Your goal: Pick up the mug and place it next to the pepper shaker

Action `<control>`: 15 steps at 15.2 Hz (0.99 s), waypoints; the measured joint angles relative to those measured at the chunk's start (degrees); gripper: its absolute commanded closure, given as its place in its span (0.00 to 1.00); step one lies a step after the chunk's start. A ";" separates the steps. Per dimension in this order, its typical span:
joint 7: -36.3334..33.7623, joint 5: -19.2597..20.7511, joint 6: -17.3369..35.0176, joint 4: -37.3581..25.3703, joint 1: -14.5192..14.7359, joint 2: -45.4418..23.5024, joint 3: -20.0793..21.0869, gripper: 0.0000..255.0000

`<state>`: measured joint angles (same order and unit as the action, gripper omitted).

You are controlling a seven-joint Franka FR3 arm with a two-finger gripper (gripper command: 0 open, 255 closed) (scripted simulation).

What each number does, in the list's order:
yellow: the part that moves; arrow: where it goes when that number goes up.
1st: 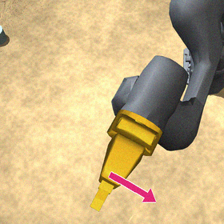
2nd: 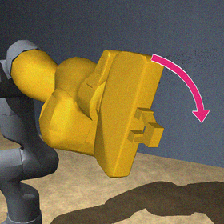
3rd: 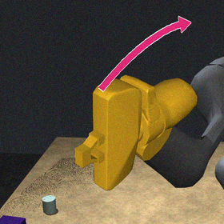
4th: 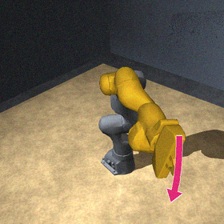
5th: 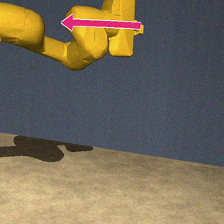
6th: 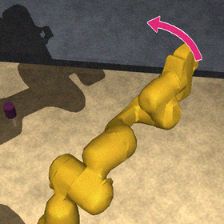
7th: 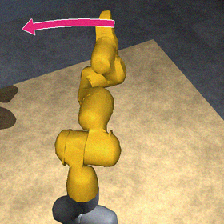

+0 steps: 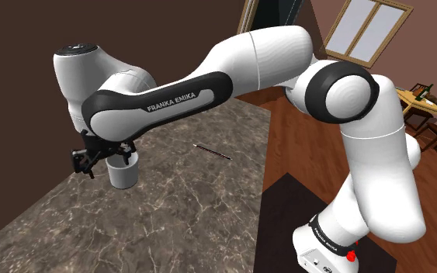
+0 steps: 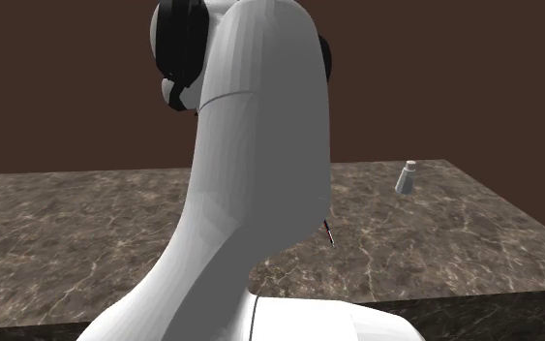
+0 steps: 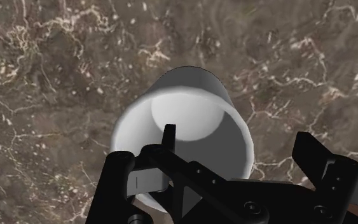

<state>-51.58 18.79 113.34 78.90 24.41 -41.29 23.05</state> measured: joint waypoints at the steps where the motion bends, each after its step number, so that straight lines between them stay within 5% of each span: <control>1: 0.00 0.00 0.00 0.00 0.00 0.00 0.00 1.00; 15: 0.29 -0.41 -1.69 -0.76 -0.08 1.00 0.28 1.00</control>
<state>-51.29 18.38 111.66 78.14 24.33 -40.30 23.32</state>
